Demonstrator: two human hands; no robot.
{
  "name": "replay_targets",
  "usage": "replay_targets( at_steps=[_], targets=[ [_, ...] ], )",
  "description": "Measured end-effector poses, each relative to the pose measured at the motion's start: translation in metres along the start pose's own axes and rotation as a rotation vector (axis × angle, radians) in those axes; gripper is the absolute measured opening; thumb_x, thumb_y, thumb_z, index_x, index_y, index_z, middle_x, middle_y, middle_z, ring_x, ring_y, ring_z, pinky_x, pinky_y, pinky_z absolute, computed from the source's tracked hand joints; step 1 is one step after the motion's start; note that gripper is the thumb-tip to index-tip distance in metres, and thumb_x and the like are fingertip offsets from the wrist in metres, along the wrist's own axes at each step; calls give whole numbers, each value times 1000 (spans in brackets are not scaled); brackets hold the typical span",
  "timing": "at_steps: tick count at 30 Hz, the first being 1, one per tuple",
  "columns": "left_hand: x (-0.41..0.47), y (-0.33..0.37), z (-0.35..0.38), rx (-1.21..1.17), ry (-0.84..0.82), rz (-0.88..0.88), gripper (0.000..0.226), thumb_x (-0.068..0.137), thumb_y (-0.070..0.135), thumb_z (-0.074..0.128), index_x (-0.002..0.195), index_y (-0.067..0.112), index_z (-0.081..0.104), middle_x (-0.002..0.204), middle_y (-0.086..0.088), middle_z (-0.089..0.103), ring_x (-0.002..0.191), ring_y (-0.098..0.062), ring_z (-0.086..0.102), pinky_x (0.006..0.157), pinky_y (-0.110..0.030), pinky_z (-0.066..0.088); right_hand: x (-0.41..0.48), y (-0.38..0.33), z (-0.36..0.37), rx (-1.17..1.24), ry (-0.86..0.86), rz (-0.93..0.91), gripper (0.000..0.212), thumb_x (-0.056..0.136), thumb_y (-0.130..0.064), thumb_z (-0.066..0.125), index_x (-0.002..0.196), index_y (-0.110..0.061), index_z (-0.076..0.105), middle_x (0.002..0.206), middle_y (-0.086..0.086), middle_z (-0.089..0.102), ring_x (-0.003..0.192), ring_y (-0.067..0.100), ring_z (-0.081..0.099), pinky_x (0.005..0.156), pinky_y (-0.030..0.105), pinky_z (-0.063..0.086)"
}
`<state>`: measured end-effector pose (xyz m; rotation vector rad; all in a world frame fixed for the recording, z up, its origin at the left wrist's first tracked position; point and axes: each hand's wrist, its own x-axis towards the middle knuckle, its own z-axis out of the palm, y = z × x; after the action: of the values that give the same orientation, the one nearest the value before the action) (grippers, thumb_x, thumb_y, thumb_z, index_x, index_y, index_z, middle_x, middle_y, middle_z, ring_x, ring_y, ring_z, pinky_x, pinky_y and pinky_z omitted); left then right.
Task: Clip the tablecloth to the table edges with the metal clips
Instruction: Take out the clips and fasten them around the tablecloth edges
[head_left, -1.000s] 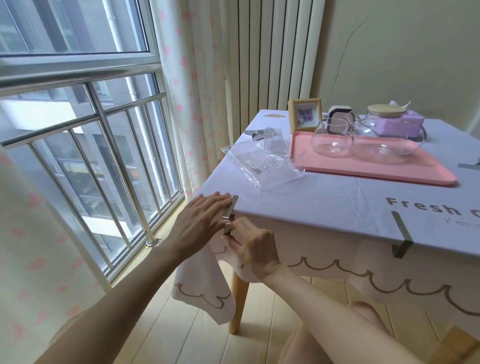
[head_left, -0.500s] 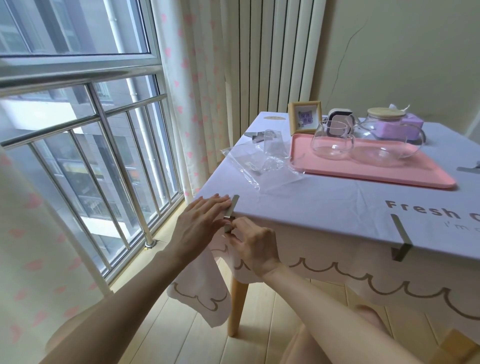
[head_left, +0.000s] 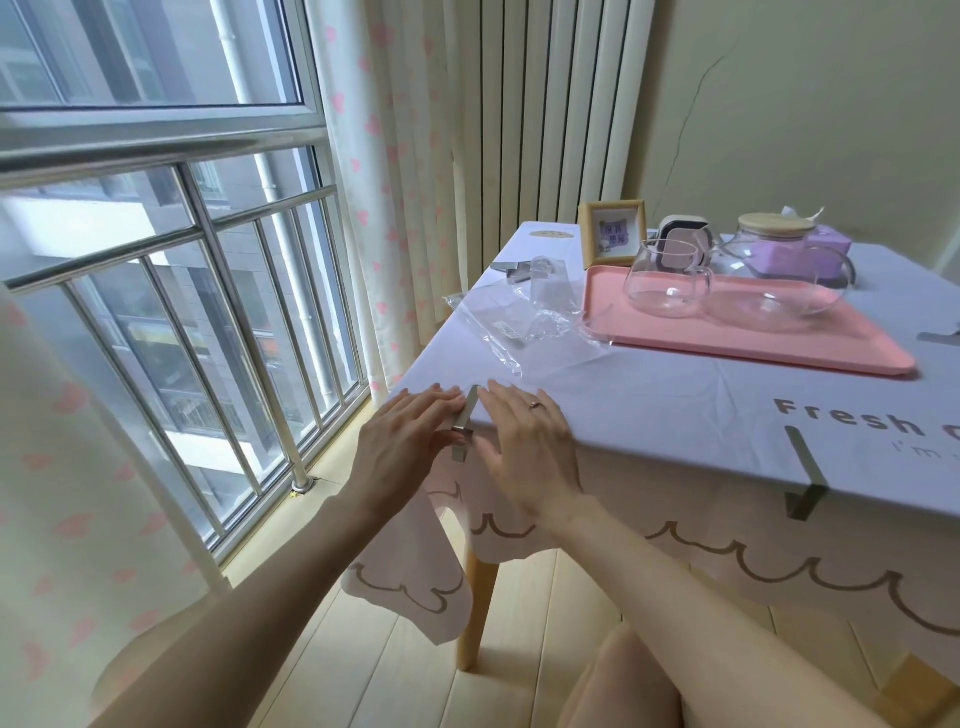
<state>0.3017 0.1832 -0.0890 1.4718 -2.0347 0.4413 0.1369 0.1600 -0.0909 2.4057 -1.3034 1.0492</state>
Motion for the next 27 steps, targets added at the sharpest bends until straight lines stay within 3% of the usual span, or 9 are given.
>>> replay_targets(
  at_steps=[4,10,15,18,23,27],
  targets=[
    [2,2,-1,24,36,1,65,91,60,21,109,18,67,113,3,68,104,-21,65,83,-31,52,7,2,4,-47,42,-43,46,55,-14,86,98,-14,70,96,4,72,82,22,68,78,30,54],
    [4,6,1,70,90,-7,51,90,54,34,99,17,69,101,5,71,89,-21,68,67,-27,52,7,2,4,15,115,-50,23,63,-10,83,80,-15,69,73,1,67,64,21,62,57,25,48],
    [7,10,4,113,163,-43,40,84,48,46,91,16,69,84,4,70,74,-20,66,58,-27,48,5,2,-1,75,109,-38,15,71,-12,74,85,-11,70,78,3,69,67,23,64,56,27,52],
    [9,14,5,137,215,-47,34,83,44,49,84,16,68,74,4,67,63,-19,61,51,-22,40,3,2,-5,70,76,-53,27,67,-17,61,92,-10,70,86,3,69,74,24,64,62,29,54],
    [11,13,8,156,239,-79,17,79,32,64,77,16,65,65,4,60,57,-19,56,52,-20,30,8,-4,-5,-12,93,-20,31,66,-39,80,79,-15,66,72,-1,64,64,18,60,51,21,46],
    [11,13,7,143,228,-85,17,77,33,65,75,16,65,65,4,61,57,-20,57,50,-21,31,9,-6,-2,-32,141,-30,32,63,-39,83,73,-15,65,68,-1,61,60,18,59,48,20,43]
  ],
)
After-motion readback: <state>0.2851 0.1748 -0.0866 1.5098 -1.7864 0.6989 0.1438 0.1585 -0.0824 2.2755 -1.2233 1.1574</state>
